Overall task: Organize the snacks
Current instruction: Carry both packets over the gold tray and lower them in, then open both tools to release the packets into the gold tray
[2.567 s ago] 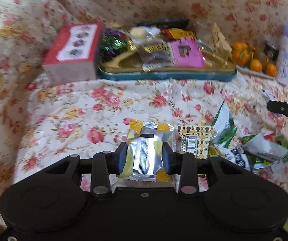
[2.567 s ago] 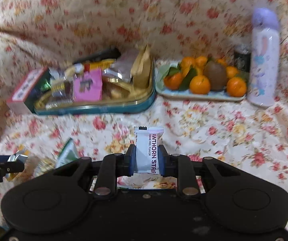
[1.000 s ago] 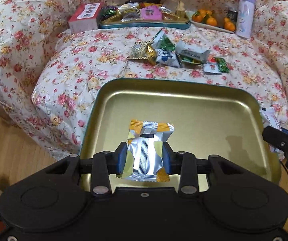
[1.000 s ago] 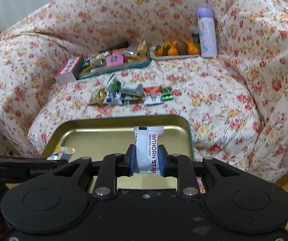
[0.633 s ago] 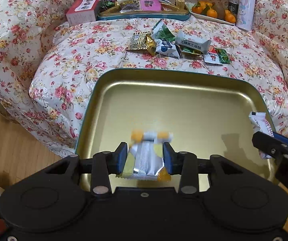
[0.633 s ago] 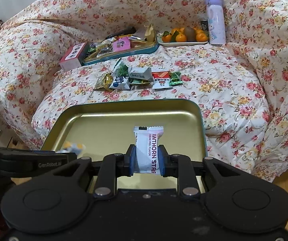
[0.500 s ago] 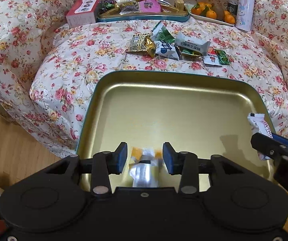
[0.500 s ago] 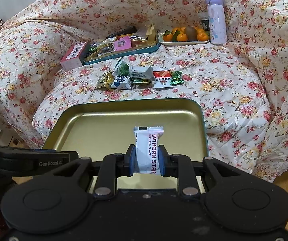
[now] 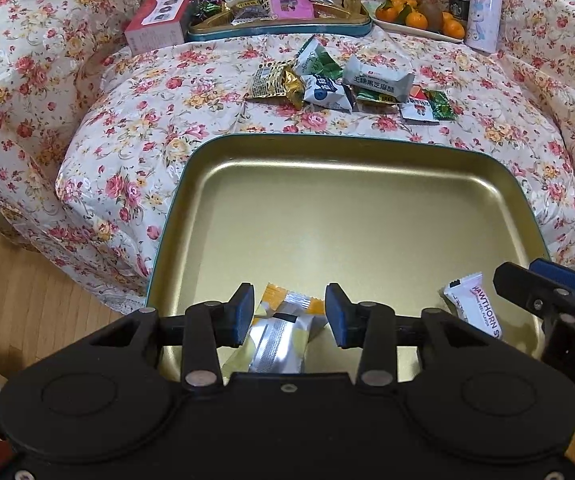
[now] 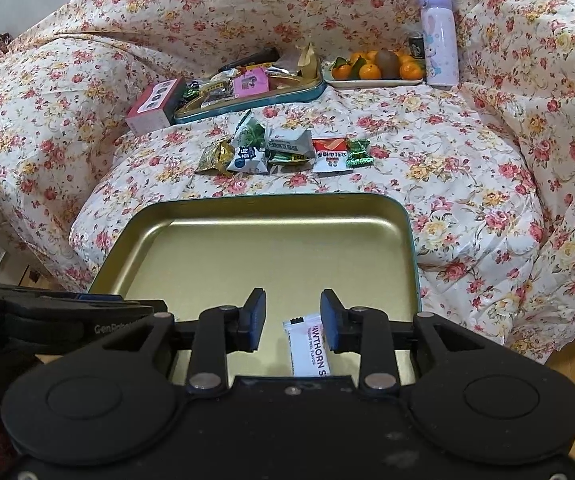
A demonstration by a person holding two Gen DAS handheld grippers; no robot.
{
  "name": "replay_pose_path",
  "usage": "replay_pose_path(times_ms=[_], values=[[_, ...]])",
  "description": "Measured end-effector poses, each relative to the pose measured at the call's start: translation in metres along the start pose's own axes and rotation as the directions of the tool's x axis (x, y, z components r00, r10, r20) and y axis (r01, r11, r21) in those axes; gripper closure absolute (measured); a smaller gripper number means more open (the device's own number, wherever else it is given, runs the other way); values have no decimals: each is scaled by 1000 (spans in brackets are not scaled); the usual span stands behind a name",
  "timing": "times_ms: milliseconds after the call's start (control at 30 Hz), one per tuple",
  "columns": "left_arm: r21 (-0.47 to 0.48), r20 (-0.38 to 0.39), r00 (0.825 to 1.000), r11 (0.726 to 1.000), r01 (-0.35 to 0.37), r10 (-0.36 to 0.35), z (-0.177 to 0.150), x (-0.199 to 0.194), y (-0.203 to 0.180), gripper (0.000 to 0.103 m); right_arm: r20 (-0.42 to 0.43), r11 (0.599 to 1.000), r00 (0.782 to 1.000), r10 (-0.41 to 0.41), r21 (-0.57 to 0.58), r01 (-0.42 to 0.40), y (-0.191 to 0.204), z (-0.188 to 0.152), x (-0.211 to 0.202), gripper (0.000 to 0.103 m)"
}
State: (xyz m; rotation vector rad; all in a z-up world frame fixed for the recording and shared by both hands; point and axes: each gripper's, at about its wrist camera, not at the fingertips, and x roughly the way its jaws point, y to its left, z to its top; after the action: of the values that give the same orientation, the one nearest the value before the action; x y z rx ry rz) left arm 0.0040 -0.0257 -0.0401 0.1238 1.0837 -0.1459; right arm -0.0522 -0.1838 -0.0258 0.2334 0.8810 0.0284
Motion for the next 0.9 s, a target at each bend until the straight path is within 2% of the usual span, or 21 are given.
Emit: replay_pose_path(times_ms=[367, 900], values=[[15, -6, 1000, 1000, 3, -3, -2, 0, -1, 54, -13, 1000, 1000, 0, 5, 0, -2, 0, 2, 64], [7, -49, 999, 1000, 18, -17, -2, 4, -1, 54, -29, 1000, 1000, 3, 2, -3, -2, -1, 4, 63]])
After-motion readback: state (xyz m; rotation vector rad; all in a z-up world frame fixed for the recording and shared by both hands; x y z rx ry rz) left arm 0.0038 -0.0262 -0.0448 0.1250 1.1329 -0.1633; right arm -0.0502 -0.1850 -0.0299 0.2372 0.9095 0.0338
